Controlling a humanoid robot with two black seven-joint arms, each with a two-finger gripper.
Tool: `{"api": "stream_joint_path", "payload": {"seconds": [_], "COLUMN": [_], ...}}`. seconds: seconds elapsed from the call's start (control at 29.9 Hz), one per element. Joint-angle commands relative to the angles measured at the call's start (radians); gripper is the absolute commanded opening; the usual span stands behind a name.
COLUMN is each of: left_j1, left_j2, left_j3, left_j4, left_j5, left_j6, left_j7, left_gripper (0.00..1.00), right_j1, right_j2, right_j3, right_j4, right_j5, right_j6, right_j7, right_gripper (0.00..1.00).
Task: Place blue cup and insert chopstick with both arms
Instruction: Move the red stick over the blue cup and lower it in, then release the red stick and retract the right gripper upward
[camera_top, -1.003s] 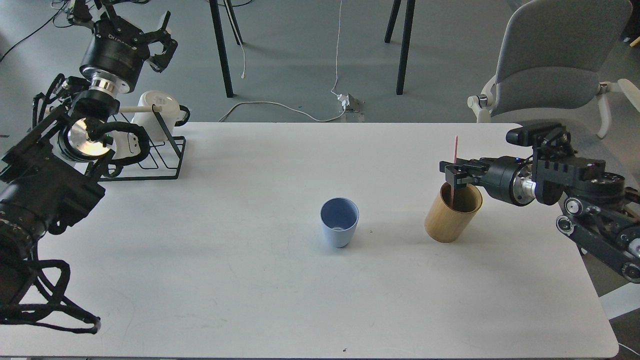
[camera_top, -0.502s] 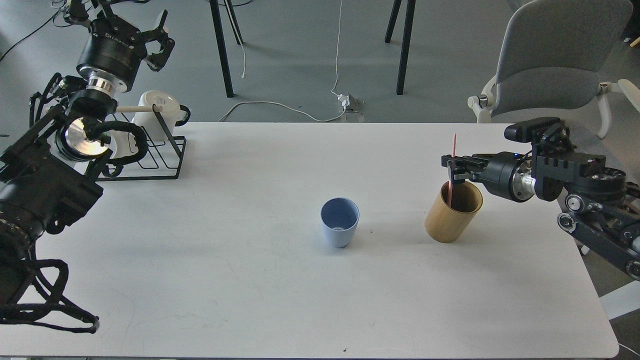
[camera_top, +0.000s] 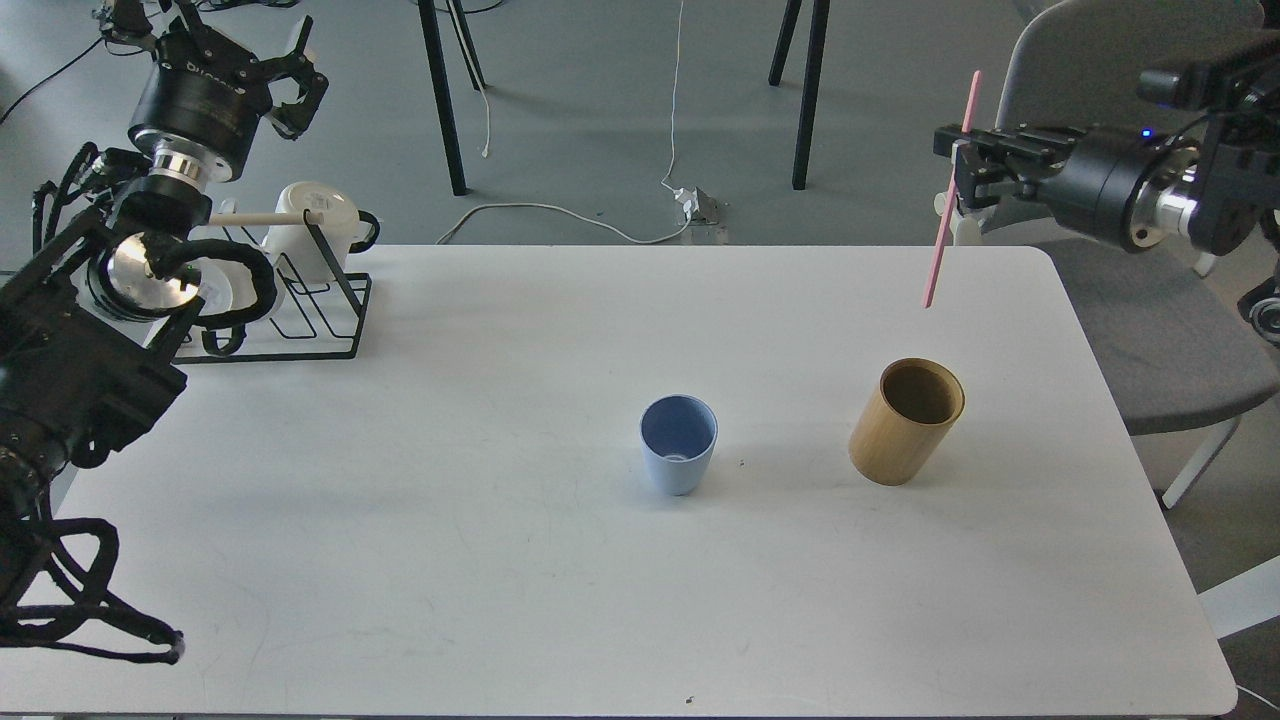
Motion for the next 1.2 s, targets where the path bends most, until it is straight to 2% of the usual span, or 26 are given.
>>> {"api": "stream_joint_path", "payload": {"seconds": [0.0, 0.17, 0.23, 0.3, 0.4, 0.57, 0.87, 1.17], "left_j1": [0.000, 0.000, 0.000, 0.001, 0.012, 0.015, 0.015, 0.015], "left_j2": [0.000, 0.000, 0.000, 0.000, 0.006, 0.028, 0.029, 0.029], "left_j3": [0.000, 0.000, 0.000, 0.000, 0.000, -0.002, -0.002, -0.002], "left_j4": [0.000, 0.000, 0.000, 0.000, 0.000, 0.000, 0.000, 0.000], "left_j5": [0.001, 0.001, 0.001, 0.001, 0.001, 0.001, -0.001, -0.001], "left_j6": [0.000, 0.000, 0.000, 0.000, 0.000, 0.000, 0.000, 0.000], "left_j7": [-0.002, -0.002, -0.002, -0.002, -0.002, -0.002, -0.002, -0.002], "left_gripper": [0.99, 0.99, 0.99, 0.99, 0.99, 0.99, 0.99, 0.99], "right_j1": [0.044, -0.037, -0.076, -0.099, -0.120, -0.131, -0.162, -0.195], "right_j2": [0.118, 0.314, 0.392, 0.441, 0.486, 0.526, 0.570, 0.589], "right_j3": [-0.009, -0.037, -0.045, -0.051, -0.071, -0.098, -0.106, -0.148], "right_j4": [-0.010, -0.018, -0.021, -0.036, -0.074, -0.149, -0.196, -0.209], "right_j5": [0.041, 0.043, 0.031, 0.026, 0.006, -0.003, -0.003, -0.003], "right_j6": [0.000, -0.008, -0.008, -0.008, -0.011, -0.037, -0.040, -0.040], "right_j7": [-0.021, -0.028, -0.045, -0.077, -0.087, -0.085, -0.082, -0.082], "right_gripper": [0.00, 0.01, 0.00, 0.00, 0.00, 0.00, 0.01, 0.11]}}
